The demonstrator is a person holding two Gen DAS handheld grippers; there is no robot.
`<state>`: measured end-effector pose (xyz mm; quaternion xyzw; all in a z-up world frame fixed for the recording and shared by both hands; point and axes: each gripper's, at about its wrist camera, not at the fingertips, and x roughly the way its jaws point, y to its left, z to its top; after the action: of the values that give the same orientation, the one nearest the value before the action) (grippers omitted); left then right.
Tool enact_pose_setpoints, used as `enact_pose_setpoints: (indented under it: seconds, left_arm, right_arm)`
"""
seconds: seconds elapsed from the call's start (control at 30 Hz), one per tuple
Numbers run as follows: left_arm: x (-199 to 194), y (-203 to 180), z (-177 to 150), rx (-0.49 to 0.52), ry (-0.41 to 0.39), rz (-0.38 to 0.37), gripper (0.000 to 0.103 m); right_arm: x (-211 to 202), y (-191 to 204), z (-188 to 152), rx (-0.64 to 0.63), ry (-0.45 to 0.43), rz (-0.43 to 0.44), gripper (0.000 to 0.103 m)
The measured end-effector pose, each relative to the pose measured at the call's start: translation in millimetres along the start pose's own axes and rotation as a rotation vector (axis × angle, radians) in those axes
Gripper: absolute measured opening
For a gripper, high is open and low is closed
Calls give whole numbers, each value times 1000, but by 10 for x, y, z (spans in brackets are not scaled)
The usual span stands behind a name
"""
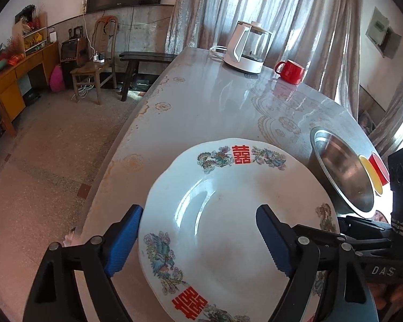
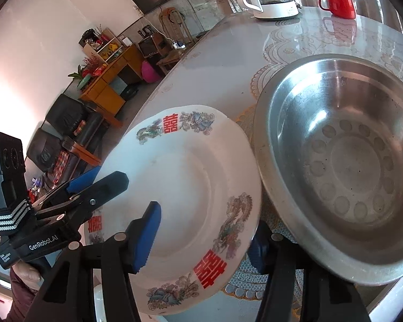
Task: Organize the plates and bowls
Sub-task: 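Grasp the red double-happiness plate rim with the left tool and lift it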
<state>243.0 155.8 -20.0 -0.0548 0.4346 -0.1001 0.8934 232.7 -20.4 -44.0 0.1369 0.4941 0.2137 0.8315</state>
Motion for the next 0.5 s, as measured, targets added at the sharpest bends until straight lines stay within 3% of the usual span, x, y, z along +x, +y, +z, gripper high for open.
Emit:
enact_pose_setpoints:
  seconds: [0.1, 0.2, 0.5]
  left_arm:
    - [-64, 56, -39, -50, 3, -28, 83]
    - [-108, 33, -95, -28, -8, 11, 72]
    - [-296, -19, -255, -5, -50, 34, 59]
  right_arm:
    - [-33, -12, -14, 14, 2, -3, 59]
    - [-86, -16, -48, 8, -10, -6, 59]
    - [-264, 1, -182, -44, -49, -40, 56]
